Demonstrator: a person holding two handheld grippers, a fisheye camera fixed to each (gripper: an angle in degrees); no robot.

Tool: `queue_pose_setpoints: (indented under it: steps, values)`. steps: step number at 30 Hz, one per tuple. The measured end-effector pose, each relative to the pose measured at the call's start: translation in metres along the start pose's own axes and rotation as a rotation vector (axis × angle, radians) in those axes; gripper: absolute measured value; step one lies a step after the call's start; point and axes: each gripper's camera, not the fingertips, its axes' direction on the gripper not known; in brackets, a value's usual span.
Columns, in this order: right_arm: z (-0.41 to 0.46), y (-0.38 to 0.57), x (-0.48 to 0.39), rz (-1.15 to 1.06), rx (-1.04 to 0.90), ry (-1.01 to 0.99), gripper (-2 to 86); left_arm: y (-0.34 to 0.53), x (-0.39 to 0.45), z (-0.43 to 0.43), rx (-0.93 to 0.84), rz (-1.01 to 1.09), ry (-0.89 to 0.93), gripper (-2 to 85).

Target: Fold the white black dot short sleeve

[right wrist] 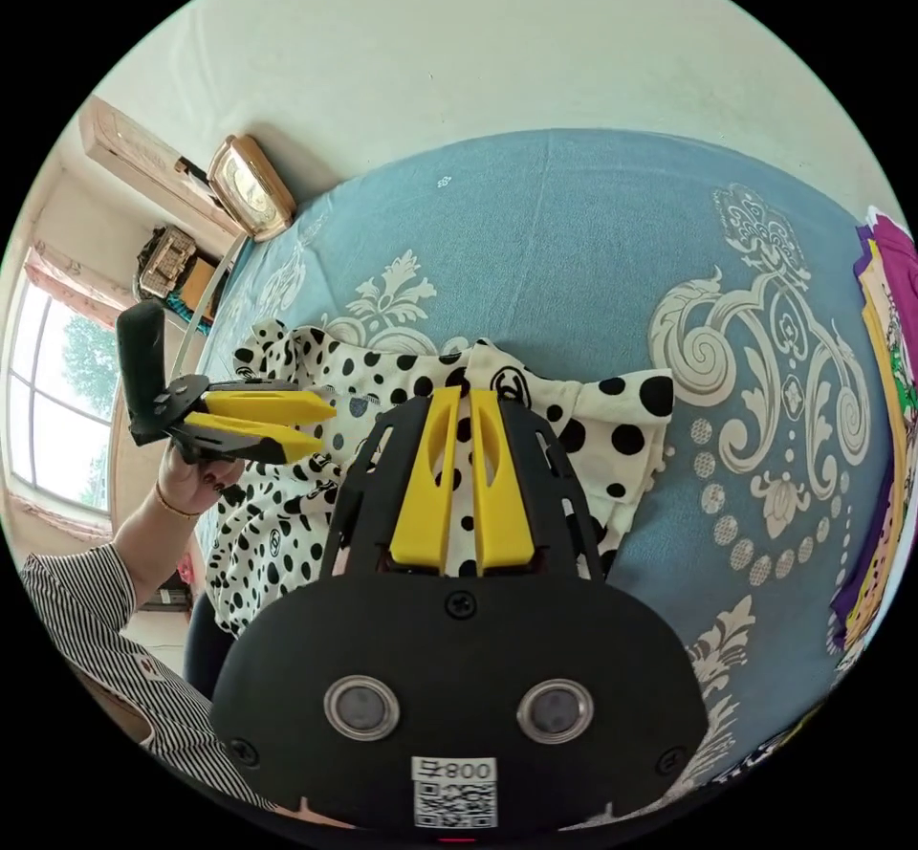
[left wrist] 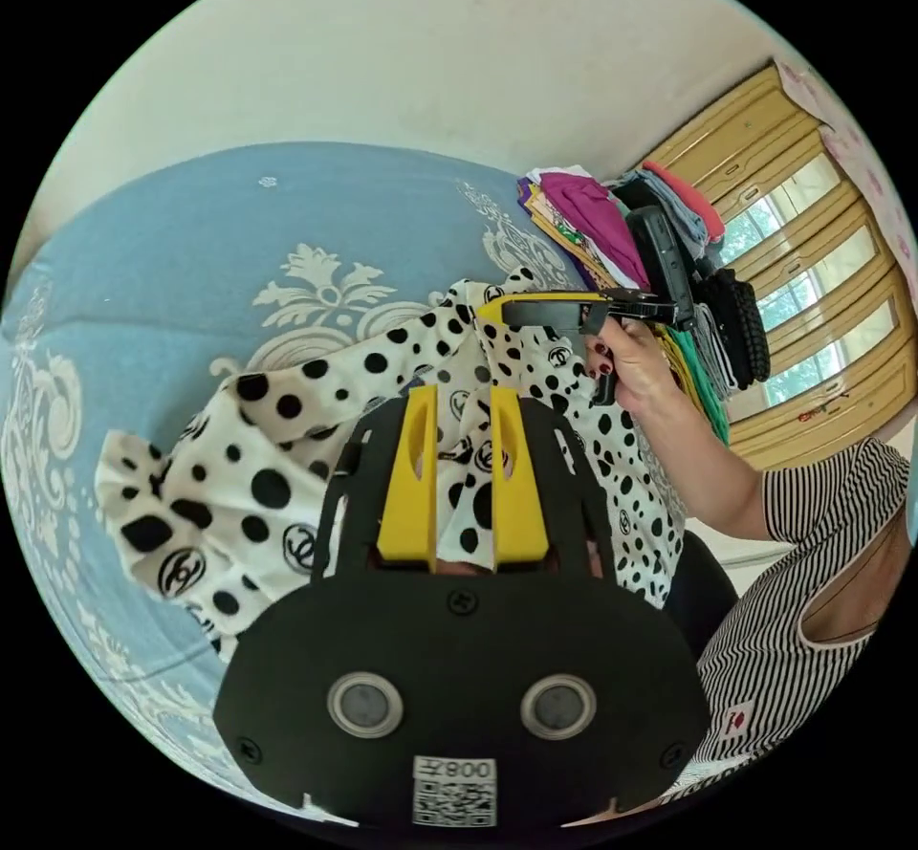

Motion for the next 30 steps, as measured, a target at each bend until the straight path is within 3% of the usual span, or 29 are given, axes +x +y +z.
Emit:
queue_pose_setpoints:
  steps: [6, 12, 15, 22, 25, 30]
  values:
    - [-0.018, 0.021, -0.027, -0.056, 0.114, -0.057, 6.0, 0.086, -0.06, -0.095, 0.076, -0.166, -0.283, 10.0]
    - [0.04, -0.013, -0.101, -0.252, -0.032, -0.207, 7.2, 0.132, -0.144, -0.133, 0.179, -0.37, -0.128, 11.0]
    - [0.076, -0.043, -0.113, -0.241, -0.103, -0.301, 7.5, 0.144, -0.167, -0.133, 0.174, -0.391, -0.043, 10.0]
    - [0.136, -0.094, -0.114, -0.159, -0.236, -0.452, 7.9, 0.175, -0.183, -0.162, 0.227, -0.379, -0.039, 3.7]
    - [0.137, -0.099, -0.107, -0.116, -0.21, -0.551, 8.0, 0.188, -0.186, -0.173, 0.234, -0.355, -0.012, 3.8]
    - [0.156, -0.103, -0.101, -0.106, -0.275, -0.532, 3.4, 0.204, -0.206, -0.196, 0.27, -0.385, -0.042, 6.5]
